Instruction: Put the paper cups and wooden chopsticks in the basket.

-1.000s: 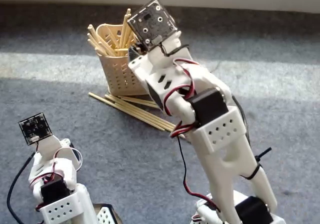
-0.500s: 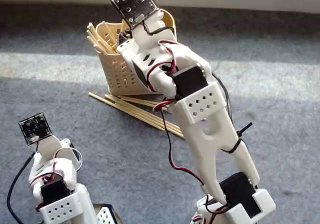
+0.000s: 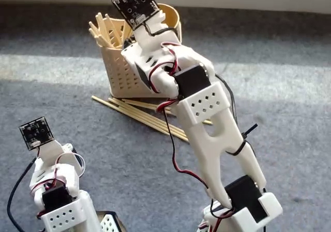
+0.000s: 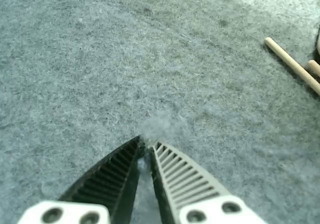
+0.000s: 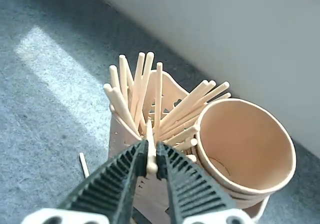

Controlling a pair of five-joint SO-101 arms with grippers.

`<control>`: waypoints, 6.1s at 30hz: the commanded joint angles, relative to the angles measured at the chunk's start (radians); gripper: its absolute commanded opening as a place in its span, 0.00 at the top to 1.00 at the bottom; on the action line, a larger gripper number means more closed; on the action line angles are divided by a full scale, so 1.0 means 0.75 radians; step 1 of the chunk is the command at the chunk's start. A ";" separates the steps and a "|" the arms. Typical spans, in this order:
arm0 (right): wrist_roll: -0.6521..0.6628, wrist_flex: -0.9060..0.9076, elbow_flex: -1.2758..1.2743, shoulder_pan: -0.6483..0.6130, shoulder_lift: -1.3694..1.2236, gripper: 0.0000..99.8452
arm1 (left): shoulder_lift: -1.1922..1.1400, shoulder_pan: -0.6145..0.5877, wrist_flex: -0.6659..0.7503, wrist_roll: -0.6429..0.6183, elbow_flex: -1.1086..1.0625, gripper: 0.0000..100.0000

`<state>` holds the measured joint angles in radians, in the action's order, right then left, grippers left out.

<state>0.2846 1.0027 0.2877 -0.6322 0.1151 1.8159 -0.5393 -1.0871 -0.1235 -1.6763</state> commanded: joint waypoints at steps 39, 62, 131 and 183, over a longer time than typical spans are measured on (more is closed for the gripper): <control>-0.239 0.570 0.017 -0.122 0.656 0.87 | 0.011 -0.024 -0.002 0.014 -0.026 0.99; -0.387 0.312 -0.948 0.379 0.975 0.87 | 0.011 -0.142 0.198 0.360 0.007 0.99; -0.389 -1.026 -1.247 0.674 0.349 0.99 | -0.408 0.384 0.816 -0.178 0.465 0.93; -0.327 -1.026 -1.036 0.449 0.058 0.99 | -2.145 0.764 1.185 -0.360 1.556 0.97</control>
<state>0.0207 0.2555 -0.5332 -0.2731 0.1427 0.2631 0.0192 -0.2217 -0.3890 -0.5792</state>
